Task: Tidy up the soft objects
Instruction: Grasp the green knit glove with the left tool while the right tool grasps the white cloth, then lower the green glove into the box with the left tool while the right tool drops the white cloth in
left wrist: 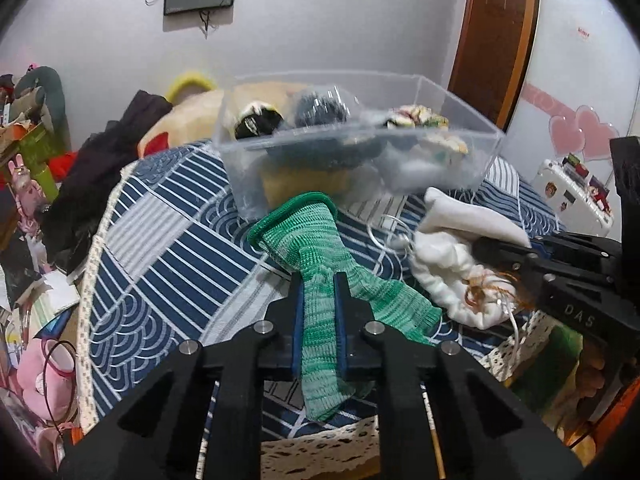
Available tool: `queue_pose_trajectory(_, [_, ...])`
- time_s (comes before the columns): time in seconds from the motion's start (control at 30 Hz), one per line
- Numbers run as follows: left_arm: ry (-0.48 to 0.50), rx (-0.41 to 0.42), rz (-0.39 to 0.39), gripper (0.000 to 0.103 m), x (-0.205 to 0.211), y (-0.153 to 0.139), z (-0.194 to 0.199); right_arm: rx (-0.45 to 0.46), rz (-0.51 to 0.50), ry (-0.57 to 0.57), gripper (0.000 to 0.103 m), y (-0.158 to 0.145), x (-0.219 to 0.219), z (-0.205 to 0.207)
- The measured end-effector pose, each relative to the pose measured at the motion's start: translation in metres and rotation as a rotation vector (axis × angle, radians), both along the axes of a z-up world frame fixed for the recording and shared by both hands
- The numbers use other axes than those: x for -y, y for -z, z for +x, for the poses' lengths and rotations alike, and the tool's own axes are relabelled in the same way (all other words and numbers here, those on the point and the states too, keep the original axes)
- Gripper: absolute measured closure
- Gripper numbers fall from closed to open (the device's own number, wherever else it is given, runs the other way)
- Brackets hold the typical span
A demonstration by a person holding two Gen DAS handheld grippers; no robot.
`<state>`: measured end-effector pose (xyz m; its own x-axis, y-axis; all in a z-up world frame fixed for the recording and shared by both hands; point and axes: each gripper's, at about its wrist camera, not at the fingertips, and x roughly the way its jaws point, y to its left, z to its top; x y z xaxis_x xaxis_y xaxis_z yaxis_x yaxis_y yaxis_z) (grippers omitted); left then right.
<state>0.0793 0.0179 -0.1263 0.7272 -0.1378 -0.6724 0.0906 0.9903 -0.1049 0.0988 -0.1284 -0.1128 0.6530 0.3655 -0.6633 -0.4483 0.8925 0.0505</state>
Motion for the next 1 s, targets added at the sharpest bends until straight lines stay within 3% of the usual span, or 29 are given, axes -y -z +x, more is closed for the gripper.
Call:
queue_pose_trajectory(0.53, [0.001,0.175,-0.007,0.09,0.0,-0.067,-0.007,0.164,0.095,0.067,0.093,-0.057,0.021,-0.005])
queue_pose_trajectory(0.77, [-0.003,0.245,0.038,0.09,0.006,-0.093,0.011,0.226,0.103,0.073,0.093,-0.077,0.015,0.008])
queue_pose_trajectory(1.0, [-0.015,0.261,0.04,0.09,0.007,-0.108,0.039,0.256,0.1,0.082,0.093,-0.088,0.007,0.025])
